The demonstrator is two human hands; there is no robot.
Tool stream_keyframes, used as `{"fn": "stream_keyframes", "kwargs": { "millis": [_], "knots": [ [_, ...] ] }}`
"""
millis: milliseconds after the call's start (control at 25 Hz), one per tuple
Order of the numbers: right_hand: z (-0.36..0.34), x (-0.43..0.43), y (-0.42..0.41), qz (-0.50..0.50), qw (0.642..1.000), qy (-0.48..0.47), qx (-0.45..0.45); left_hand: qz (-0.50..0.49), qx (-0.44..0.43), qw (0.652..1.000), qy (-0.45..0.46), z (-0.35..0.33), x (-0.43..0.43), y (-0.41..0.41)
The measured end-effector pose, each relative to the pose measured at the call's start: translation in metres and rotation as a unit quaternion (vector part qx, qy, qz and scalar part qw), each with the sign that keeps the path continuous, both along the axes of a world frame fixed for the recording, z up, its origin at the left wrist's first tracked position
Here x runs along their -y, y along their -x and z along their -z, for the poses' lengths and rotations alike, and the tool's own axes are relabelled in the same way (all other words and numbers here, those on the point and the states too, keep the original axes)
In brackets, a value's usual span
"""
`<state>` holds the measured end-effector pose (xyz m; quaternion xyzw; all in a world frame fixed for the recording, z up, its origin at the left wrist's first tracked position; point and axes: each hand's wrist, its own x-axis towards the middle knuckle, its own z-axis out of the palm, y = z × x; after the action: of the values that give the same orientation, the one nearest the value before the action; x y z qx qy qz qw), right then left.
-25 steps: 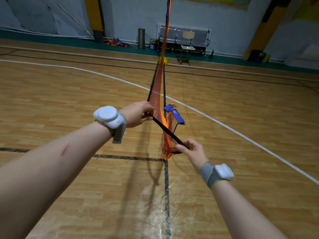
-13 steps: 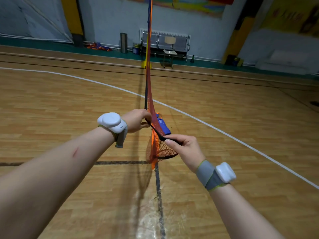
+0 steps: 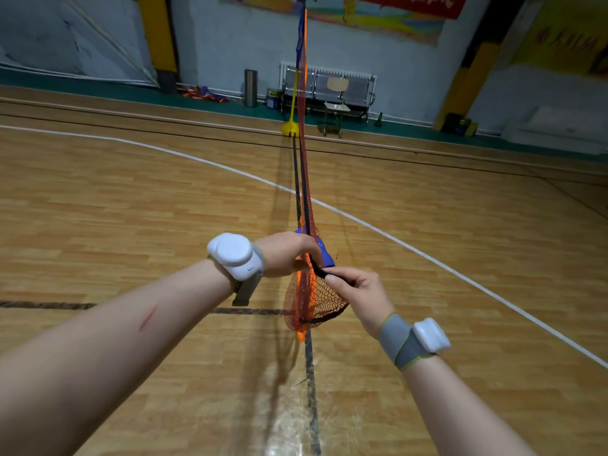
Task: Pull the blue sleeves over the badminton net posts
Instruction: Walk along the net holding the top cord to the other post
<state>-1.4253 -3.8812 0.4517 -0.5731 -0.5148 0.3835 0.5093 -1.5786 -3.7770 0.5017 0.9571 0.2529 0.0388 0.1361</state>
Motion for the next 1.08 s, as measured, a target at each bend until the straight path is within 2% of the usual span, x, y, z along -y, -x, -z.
{"fn": "stream_keyframes", "kwargs": {
  "millis": [240, 360, 480, 800, 1080],
  "knots": [
    [0.018, -0.003, -0.003, 0.025, 0.998, 0.033, 0.053, -0.025, 0.040, 0.999, 0.014, -0.005, -0.004, 0.009],
    [0.033, -0.003, -0.001, 0.019, 0.997, 0.061, 0.048, -0.047, 0.069, 0.996, 0.008, -0.013, -0.004, 0.022],
    [0.044, 0.002, 0.000, 0.026, 0.996, 0.081, 0.037, -0.065, 0.057, 0.996, 0.000, -0.017, -0.003, 0.036],
    [0.007, 0.023, 0.018, 0.041, 0.999, 0.026, -0.021, -0.106, 0.015, 0.994, -0.006, -0.004, -0.007, 0.063],
    [-0.012, 0.054, 0.043, 0.021, 1.000, -0.012, -0.011, -0.057, 0.060, 0.996, 0.027, 0.004, 0.017, 0.042]
  ]
}}
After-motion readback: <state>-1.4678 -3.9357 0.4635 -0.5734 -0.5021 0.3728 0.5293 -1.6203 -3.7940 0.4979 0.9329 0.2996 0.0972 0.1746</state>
